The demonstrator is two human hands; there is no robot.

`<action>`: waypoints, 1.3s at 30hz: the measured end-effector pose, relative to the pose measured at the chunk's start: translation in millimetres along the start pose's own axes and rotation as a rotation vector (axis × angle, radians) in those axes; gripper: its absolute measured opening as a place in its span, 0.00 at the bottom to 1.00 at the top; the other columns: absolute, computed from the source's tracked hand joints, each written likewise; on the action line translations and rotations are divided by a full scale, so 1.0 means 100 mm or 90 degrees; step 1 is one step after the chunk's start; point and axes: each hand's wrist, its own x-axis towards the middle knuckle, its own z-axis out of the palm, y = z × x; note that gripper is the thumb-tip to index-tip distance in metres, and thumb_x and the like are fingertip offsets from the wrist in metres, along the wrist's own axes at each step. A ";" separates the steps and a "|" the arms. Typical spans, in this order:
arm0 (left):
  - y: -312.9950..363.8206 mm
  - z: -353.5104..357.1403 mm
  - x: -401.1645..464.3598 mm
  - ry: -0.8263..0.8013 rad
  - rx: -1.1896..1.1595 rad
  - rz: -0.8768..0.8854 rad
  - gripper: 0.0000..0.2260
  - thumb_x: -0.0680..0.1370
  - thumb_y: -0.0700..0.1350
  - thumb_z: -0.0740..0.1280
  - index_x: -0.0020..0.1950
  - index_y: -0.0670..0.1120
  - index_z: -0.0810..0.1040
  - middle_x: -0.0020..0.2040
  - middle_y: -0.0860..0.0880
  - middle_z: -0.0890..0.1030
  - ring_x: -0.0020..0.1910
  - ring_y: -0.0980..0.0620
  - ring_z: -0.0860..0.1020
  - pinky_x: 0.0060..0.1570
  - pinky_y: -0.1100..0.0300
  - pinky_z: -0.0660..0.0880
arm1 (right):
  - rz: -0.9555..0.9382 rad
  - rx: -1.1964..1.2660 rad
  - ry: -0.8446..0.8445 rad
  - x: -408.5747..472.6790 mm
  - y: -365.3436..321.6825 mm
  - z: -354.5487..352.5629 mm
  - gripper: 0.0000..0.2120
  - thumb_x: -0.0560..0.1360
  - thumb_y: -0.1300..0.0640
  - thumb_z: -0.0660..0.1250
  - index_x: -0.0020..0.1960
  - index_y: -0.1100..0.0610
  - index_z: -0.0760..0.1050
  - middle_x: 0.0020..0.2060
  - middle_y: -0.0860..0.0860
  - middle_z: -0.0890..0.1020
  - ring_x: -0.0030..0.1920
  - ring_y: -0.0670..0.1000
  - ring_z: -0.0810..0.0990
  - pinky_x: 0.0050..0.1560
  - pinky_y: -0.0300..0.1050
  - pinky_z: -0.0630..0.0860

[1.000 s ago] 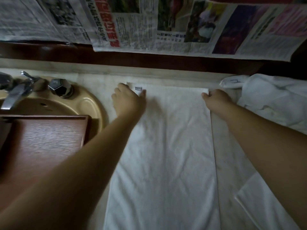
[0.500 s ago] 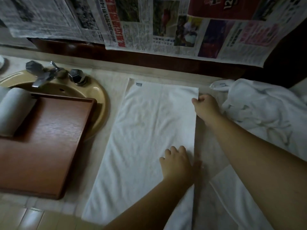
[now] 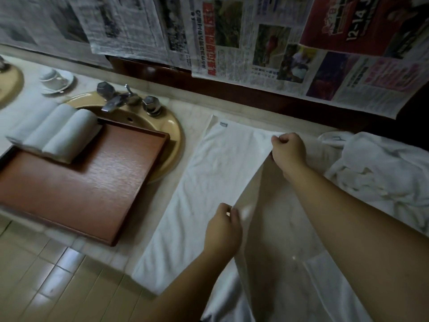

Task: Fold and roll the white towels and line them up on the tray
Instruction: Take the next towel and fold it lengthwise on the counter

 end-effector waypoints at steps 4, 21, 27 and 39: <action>0.07 -0.49 0.09 0.113 -0.052 0.025 0.12 0.87 0.56 0.57 0.53 0.51 0.76 0.43 0.54 0.81 0.40 0.57 0.78 0.35 0.62 0.70 | -0.079 0.033 0.020 0.04 -0.44 0.33 0.07 0.81 0.51 0.67 0.50 0.55 0.75 0.43 0.46 0.78 0.44 0.47 0.77 0.45 0.44 0.73; -0.75 -0.86 0.07 -0.004 0.078 -0.129 0.16 0.75 0.67 0.69 0.48 0.56 0.73 0.45 0.55 0.78 0.42 0.56 0.78 0.37 0.59 0.74 | -0.172 -0.563 -0.402 -0.06 -0.23 1.43 0.37 0.81 0.40 0.63 0.84 0.43 0.49 0.84 0.49 0.42 0.83 0.58 0.42 0.82 0.59 0.51; -0.74 -0.80 0.03 0.019 0.137 -0.073 0.04 0.83 0.50 0.63 0.51 0.52 0.70 0.46 0.54 0.73 0.43 0.54 0.74 0.42 0.59 0.73 | -0.175 -0.570 -0.401 -0.04 -0.19 1.46 0.37 0.82 0.40 0.62 0.84 0.43 0.47 0.84 0.49 0.41 0.83 0.59 0.40 0.81 0.60 0.51; -1.37 -1.08 -0.25 0.128 -0.014 -0.092 0.15 0.82 0.65 0.62 0.47 0.55 0.74 0.39 0.54 0.81 0.40 0.55 0.79 0.38 0.56 0.69 | -0.247 -0.620 -0.391 0.10 -0.18 1.51 0.48 0.71 0.29 0.57 0.83 0.54 0.55 0.82 0.61 0.54 0.81 0.64 0.53 0.80 0.58 0.53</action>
